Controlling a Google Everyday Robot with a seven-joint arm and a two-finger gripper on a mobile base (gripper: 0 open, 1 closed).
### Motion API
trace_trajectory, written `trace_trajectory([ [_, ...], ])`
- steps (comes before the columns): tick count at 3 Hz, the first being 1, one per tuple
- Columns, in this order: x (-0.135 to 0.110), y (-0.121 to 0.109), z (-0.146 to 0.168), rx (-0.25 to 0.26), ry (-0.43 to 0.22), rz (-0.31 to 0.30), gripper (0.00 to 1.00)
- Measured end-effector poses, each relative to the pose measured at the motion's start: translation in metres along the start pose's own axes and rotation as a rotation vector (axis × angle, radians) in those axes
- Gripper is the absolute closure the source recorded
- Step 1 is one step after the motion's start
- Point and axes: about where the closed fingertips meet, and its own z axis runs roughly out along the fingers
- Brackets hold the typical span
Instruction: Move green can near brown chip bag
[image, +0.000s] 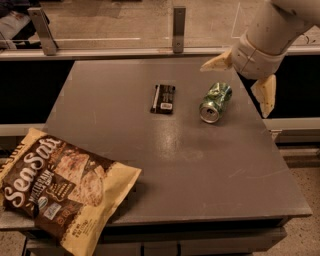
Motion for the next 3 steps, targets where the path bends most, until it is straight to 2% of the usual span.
trace_trajectory([
  [2,-0.001,0.001,0.044,-0.089,-0.06,-0.333,0.0],
  [3,-0.005,0.005,0.06,-0.127,-0.069,-0.426,0.0],
])
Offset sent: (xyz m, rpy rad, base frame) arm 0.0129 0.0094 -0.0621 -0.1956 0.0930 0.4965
